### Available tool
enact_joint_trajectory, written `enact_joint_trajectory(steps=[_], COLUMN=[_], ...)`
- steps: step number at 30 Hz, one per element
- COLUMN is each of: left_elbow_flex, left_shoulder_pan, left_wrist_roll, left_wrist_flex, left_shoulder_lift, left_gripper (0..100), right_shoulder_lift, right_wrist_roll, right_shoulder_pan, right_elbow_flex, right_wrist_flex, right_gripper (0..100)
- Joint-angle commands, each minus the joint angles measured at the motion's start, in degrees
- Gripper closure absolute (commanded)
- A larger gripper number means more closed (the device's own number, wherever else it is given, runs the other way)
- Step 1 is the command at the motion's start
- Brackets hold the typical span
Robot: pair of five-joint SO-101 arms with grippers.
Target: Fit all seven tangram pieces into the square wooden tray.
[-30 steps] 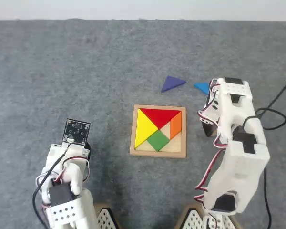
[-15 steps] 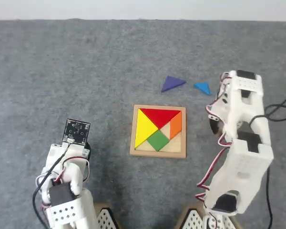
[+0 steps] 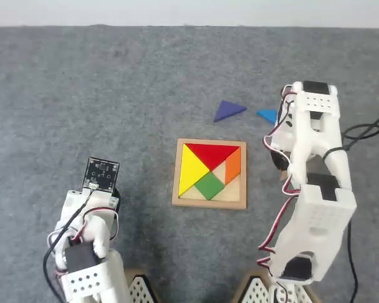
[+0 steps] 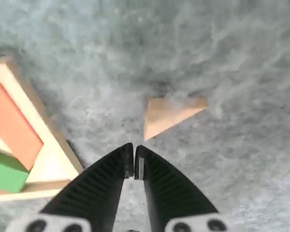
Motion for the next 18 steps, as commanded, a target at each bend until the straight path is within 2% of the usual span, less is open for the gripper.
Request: enact_joint_trajectory(steps=[1,5,11,14,18], left_elbow_flex=[-0.57,-0.57,-0.57,-0.57,-0.57], left_shoulder_pan=[-0.35,-0.35,-0.35,-0.35,-0.35], left_wrist_roll=[-0.26,-0.26,-0.26,-0.26,-0.26], left_wrist_flex=[0.35,0.35,0.35,0.35,0.35], left_shoulder_lift=[-0.44,-0.44,-0.44,-0.44,-0.44], left_gripper=[81,81,81,81,81], right_shoulder_lift=[-0.31,-0.84,-0.92,-3.47,-14.29], right_wrist_roll=[-7.47,-11.43,-12.48,-13.89,-14.33], right_shoulder_pan=[2.33,1.45,1.63,2.51,2.68], right_elbow_flex=[-2.11,1.14,1.93,6.42,17.93], right_wrist_flex=[-2.07,-3.65,-3.91,-9.36,-17.89], right_gripper=[95.6,88.1,88.0,88.1,88.1])
